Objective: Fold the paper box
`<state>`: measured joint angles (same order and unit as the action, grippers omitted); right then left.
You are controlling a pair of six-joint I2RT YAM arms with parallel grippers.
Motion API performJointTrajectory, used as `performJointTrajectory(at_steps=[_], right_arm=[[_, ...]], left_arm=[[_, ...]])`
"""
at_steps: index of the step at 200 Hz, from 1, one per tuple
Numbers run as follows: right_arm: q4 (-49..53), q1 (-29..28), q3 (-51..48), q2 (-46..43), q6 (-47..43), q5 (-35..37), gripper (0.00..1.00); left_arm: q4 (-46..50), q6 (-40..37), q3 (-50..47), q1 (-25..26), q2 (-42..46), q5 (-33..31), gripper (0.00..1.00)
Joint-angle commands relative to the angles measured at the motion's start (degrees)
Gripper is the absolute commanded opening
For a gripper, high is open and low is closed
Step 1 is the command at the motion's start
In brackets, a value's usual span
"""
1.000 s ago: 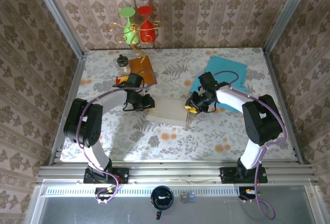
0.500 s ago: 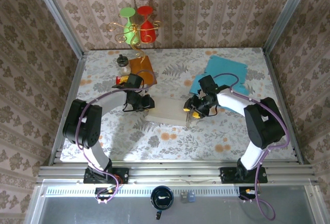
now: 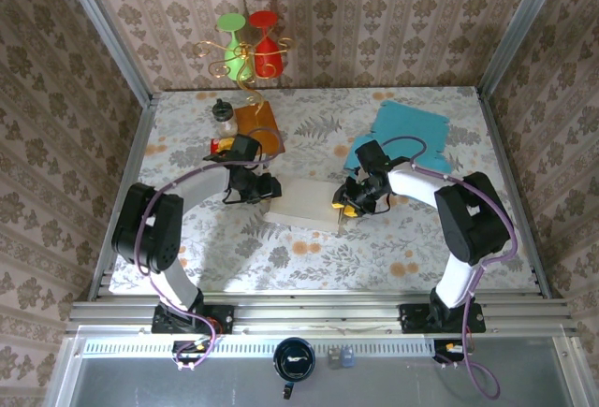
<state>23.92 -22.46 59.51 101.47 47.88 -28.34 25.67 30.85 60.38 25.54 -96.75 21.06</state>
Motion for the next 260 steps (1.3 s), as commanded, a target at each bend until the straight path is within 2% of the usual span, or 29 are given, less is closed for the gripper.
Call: performJointTrajectory(at_steps=[1, 47, 89, 121, 176, 215, 260], right_arm=[[1.47, -0.23, -0.92, 1.33, -1.17, 1.08, 0.34], [1.65, -0.22, -0.42, 1.65, -1.25, 1.22, 0.31], [2.28, -0.25, -0.12, 1.49, -1.67, 1.44, 0.29], [2.40, -0.22, -0.16, 1.53, -1.61, 1.51, 0.29], [2.63, -0.26, -0.17, 1.58, -1.59, 1.75, 0.29], [2.59, -0.23, -0.18, 2.22, -1.87, 1.80, 0.29], [2.42, -0.22, -0.06, 2.66, -2.60, 0.97, 0.29]], left_arm=[[2.92, 0.18, -0.61, 0.23, 2.59, -1.79, 0.34], [1.85, -0.99, -1.91, -0.18, 5.40, -0.98, 0.45], [2.26, -2.73, -1.76, -0.84, 2.03, 2.21, 0.46], [0.90, -2.94, -2.31, -0.26, 0.13, 2.37, 0.44], [1.01, -3.72, -4.64, 0.11, 0.91, -2.05, 0.37], [-1.15, -4.16, -6.61, 0.09, 0.54, -1.26, 0.37], [-3.88, -3.02, -7.98, 0.17, 1.20, -0.76, 0.31]])
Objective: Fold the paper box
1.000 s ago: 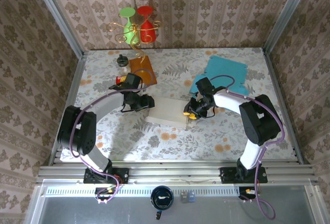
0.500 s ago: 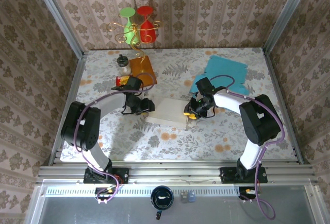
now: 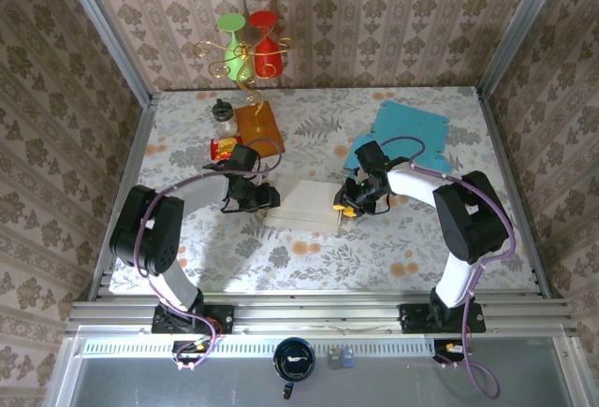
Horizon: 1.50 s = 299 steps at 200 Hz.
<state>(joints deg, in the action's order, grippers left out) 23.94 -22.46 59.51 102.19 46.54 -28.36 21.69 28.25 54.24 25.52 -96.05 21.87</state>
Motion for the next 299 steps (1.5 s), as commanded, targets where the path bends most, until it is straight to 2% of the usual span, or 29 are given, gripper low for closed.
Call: performJointTrajectory(at_steps=[1, 40, 58, 85, 88, 98, 131, 197, 204, 221, 242, 258, 286, 299], right_arm=[[2.36, -0.22, -0.07, 1.99, -1.32, 0.92, 0.29], [2.08, -0.38, 0.17, 3.01, -1.77, -0.55, 0.29], [2.45, -0.33, 0.53, 3.60, -2.05, -0.64, 0.25], [6.53, -0.40, 2.19, 5.34, -3.69, 2.25, 0.20], [6.53, -0.42, 2.33, 5.46, -3.84, 2.46, 0.19], [8.11, -0.37, 2.29, 5.73, -4.37, 2.78, 0.19], [8.19, -0.44, 2.32, 4.93, -4.97, 2.70, 0.26], [8.73, -0.65, 2.31, 5.83, -6.09, 3.30, 0.30], [8.84, -0.70, 2.20, 5.79, -6.28, 3.47, 0.29], [9.10, -0.71, 1.97, 5.36, -6.63, 3.88, 0.19], [9.03, -0.67, 2.28, 4.45, -7.11, 3.71, 0.18], [8.56, -0.62, 2.63, 2.87, -8.50, 3.19, 0.23], [5.89, 1.13, 1.81, -0.68, -12.44, 1.42, 0.49], [3.36, 2.76, 0.50, -1.48, -13.27, -1.00, 0.57]], left_arm=[[0.10, -0.45, -1.85, 0.21, 0.46, -1.52, 0.31], [-0.78, 0.13, -1.78, 0.25, 0.55, -0.87, 0.27], [-0.93, 0.79, -1.84, 0.23, 0.66, -0.68, 0.27], [-1.22, 1.45, -2.34, 0.23, 1.21, -0.55, 0.27], [-1.23, 1.47, -2.41, 1.75, 1.27, -0.55, 0.27], [-1.28, 1.63, -2.62, 1.99, 1.49, -0.50, 0.27], [-1.45, 2.00, -3.13, 2.06, 1.88, -0.42, 0.26], [-1.76, 2.29, -4.59, 2.17, 2.09, -0.51, 0.26], [-1.83, 2.26, -4.68, 2.17, 2.06, -0.48, 0.25], [-2.10, 2.34, -4.86, 2.22, 2.27, -0.32, 0.22], [-2.43, 2.42, -4.99, 2.30, 2.53, -0.30, 0.19], [-2.90, 2.34, -5.17, 2.24, 2.64, -0.20, 0.16], [-4.66, 2.51, -5.93, 2.08, 2.58, 0.54, 0.13], [-5.74, 2.86, -6.46, 1.94, 2.59, 0.95, 0.11]])
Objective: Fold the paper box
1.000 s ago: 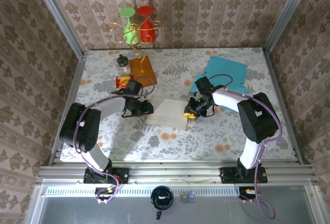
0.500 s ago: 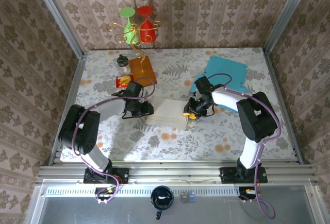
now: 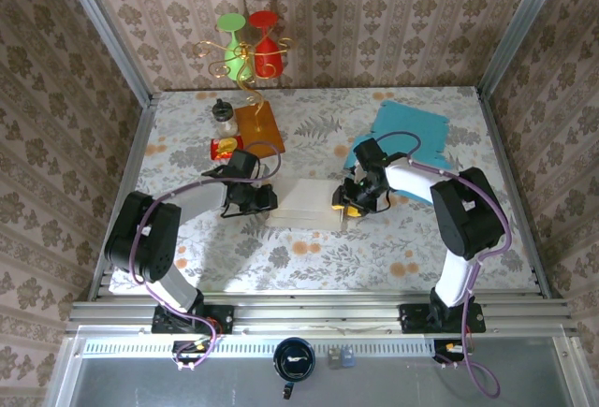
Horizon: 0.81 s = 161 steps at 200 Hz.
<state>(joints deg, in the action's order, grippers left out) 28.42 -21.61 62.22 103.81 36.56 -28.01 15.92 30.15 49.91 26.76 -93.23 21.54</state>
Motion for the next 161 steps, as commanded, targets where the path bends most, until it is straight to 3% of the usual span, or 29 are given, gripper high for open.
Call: performJointTrajectory(at_steps=[1, 56, 161], right_arm=[[-1.28, 2.04, -2.33, -3.13, -3.35, -1.52, 0.58], [-9.95, 5.58, -6.79, -2.57, -4.90, -8.59, 0.71], [-23.92, 5.73, -7.83, 0.98, -0.53, -20.94, 0.72]], left_arm=[[-0.04, 0.96, -2.16, 0.63, -0.21, 1.30, 0.11], [-2.98, 2.53, -4.37, -1.04, 0.26, 2.79, 0.07], [-11.70, 2.64, -11.06, -8.10, -0.36, 9.74, 0.06]])
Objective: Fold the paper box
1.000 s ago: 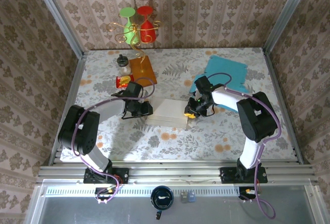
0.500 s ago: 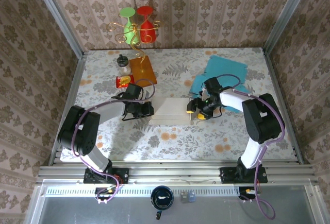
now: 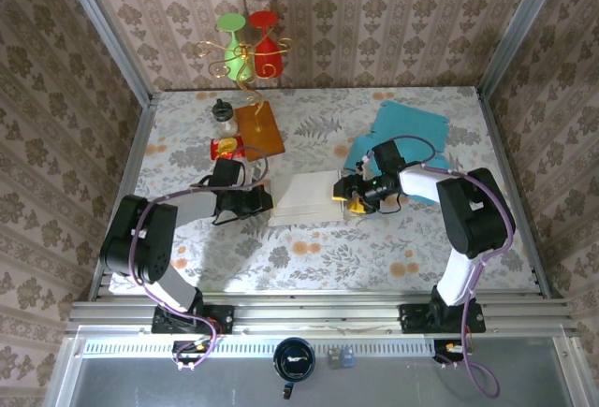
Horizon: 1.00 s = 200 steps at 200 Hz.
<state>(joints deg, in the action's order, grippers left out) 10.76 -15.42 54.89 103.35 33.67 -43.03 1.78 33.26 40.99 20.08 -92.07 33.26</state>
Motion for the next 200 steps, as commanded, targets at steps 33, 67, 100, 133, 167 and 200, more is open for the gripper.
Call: performJointTrajectory(at_steps=[33, 67, 100, 133, 167, 200], right_arm=[[-9.09, -1.49, 0.85, 3.71, 4.22, -8.91, 0.69], [-11.02, -2.43, 1.02, 5.36, 5.47, -8.98, 0.65], [-13.67, -2.83, 0.95, 5.69, 7.27, -9.69, 0.63], [-16.10, -3.08, 0.96, 6.29, 9.19, -10.44, 0.59], [-17.66, -3.73, 0.97, 6.00, 11.76, -10.44, 0.51], [-20.01, -3.86, -0.34, 4.72, 17.25, -9.80, 0.45]], left_arm=[[1.91, -0.69, -1.98, -1.93, -2.74, -1.71, 0.06], [1.16, -0.47, -1.95, -2.06, -3.16, -1.70, 0.06], [1.57, -0.93, -1.71, -2.15, -3.54, -1.62, 0.06], [1.55, -0.98, -1.43, -2.14, -3.58, -1.53, 0.07], [1.87, -1.16, -0.94, -1.98, -1.53, -1.78, 0.15], [3.03, -2.63, -0.51, -1.55, 3.40, -3.47, 0.26]])
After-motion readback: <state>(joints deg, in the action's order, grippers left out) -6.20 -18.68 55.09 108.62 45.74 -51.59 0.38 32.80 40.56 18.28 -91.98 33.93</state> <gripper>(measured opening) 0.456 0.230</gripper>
